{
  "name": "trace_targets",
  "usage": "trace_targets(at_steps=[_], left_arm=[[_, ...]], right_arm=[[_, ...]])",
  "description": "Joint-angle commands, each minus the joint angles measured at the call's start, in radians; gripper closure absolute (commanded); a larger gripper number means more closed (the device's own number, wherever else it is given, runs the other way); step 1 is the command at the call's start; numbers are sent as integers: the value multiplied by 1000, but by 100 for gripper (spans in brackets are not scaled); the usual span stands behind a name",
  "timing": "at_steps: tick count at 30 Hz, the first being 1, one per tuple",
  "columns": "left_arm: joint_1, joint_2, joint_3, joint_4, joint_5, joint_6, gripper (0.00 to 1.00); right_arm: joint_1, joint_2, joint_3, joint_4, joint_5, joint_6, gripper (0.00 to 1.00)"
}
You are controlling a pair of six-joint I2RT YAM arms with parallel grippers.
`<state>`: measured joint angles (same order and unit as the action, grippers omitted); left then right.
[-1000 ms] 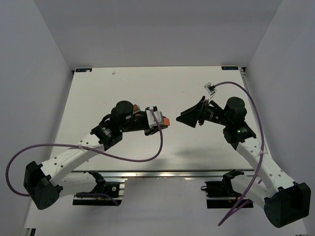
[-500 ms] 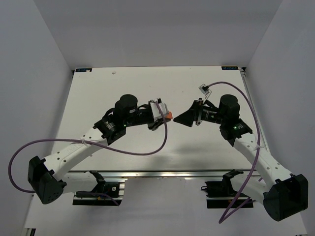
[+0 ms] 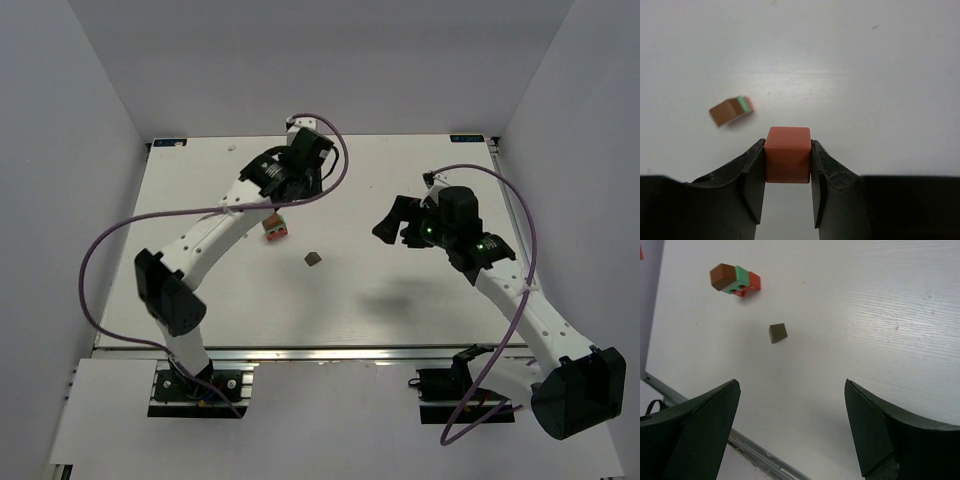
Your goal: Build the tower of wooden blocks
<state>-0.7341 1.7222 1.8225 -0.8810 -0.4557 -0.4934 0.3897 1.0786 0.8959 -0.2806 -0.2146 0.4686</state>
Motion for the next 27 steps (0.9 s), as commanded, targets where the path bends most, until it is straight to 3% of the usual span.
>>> trace_targets(at_steps=[1,4,10,19,27], left_arm=[[76,109,192,-399,-140,-233,100],[175,149,248,-417,-3,-255,100],[292,169,198,-358,116,-260,100],[335,266,176,-333,254,-270,100],[335,300,120,-316,247,-295,100]], right_arm=[[-6,14,48,-49,78,-53,11],[-11,23,48,-62,101,-65,11],[-14,46,52,-78,112,-93,11],[-18,55,38,-92,133,-110,11],[-21,44,28,-94,141,-127,11]])
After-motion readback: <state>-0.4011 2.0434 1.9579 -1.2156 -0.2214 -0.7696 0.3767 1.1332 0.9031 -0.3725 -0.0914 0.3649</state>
